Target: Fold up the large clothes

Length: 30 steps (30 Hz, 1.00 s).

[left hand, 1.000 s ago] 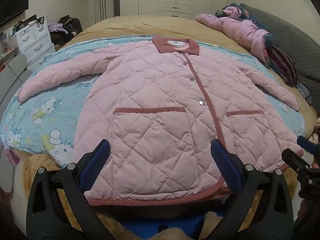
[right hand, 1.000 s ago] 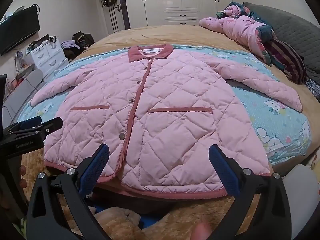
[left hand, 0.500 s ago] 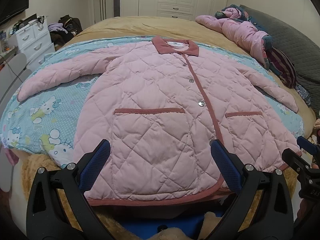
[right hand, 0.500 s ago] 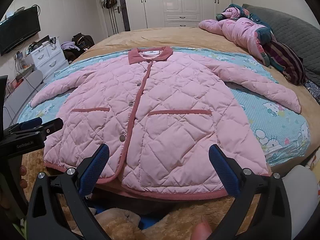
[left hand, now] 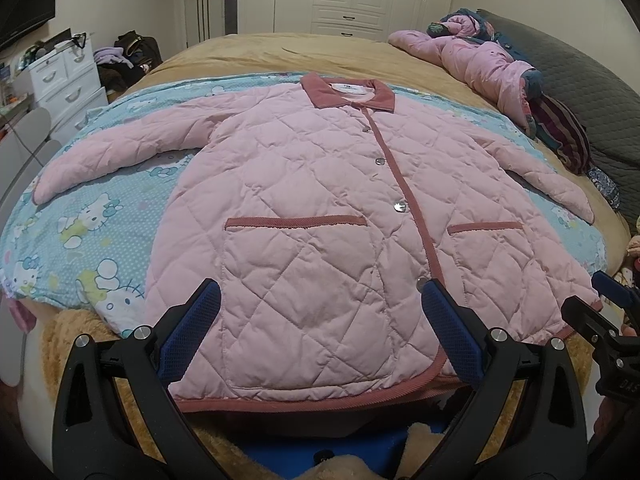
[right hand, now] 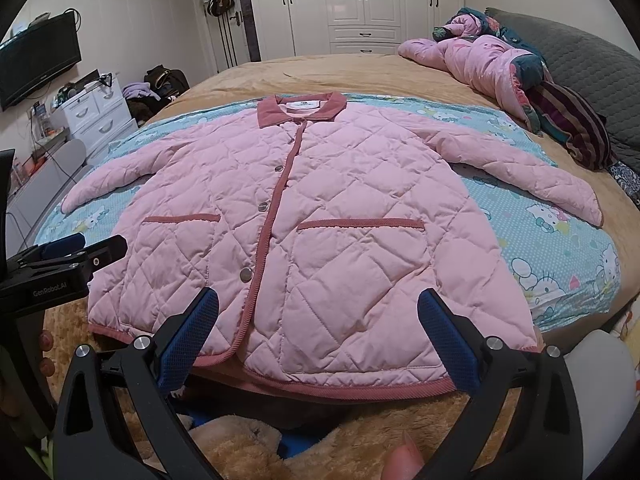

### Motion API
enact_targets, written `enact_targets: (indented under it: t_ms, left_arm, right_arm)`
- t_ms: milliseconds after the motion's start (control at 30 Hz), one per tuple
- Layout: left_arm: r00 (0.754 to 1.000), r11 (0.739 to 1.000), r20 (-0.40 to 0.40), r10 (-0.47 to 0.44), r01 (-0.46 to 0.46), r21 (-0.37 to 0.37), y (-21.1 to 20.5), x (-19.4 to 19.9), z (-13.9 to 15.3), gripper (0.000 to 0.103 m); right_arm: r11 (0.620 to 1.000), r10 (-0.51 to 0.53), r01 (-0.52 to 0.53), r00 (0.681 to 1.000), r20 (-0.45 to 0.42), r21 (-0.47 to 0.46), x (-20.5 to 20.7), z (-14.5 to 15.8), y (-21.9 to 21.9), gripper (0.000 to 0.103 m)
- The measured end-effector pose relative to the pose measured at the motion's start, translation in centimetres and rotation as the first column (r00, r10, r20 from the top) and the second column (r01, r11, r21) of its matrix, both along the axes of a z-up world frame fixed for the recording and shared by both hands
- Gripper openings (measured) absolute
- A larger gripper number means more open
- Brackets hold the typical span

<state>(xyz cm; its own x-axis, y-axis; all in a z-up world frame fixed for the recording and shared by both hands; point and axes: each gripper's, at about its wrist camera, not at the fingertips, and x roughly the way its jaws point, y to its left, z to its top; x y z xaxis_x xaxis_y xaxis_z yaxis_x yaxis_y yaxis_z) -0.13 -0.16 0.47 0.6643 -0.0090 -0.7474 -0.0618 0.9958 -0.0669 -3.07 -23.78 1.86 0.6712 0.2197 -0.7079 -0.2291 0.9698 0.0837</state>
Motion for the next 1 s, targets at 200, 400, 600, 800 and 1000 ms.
enact_targets:
  t_ms: [200, 400, 600, 800, 1000]
  left_arm:
    - [1.000, 1.000, 0.001, -0.001, 0.001, -0.001, -0.07, 0.00, -0.02, 0.094]
    - [1.000, 1.000, 0.001, -0.001, 0.001, -0.001, -0.20, 0.04, -0.03, 0.094]
    - [1.000, 1.000, 0.001, 0.000, 0.000, -0.002, -0.24, 0.05, -0.02, 0.094]
    - [1.000, 1.000, 0.001, 0.001, -0.001, 0.000, -0.24, 0.03, -0.04, 0.094]
    - [1.000, 1.000, -0.002, -0.001, 0.001, -0.001, -0.36, 0.08, -0.15, 0.094]
  right_arm:
    - [1.000, 0.000, 0.000, 1.000, -0.002, 0.001, 0.01, -0.01, -0.01, 0.099]
    - [1.000, 0.000, 0.000, 1.000, -0.001, -0.001, 0.00, 0.03, 0.04, 0.099]
    - [1.000, 0.000, 0.000, 1.000, -0.002, 0.001, 0.00, 0.00, 0.03, 0.099]
    - [1.000, 0.002, -0.002, 1.000, -0.007, 0.000, 0.12, 0.00, 0.19, 0.099]
    - [1.000, -0.001, 0.001, 1.000, -0.016, 0.006, 0.62, -0.18, 0.42, 0.099]
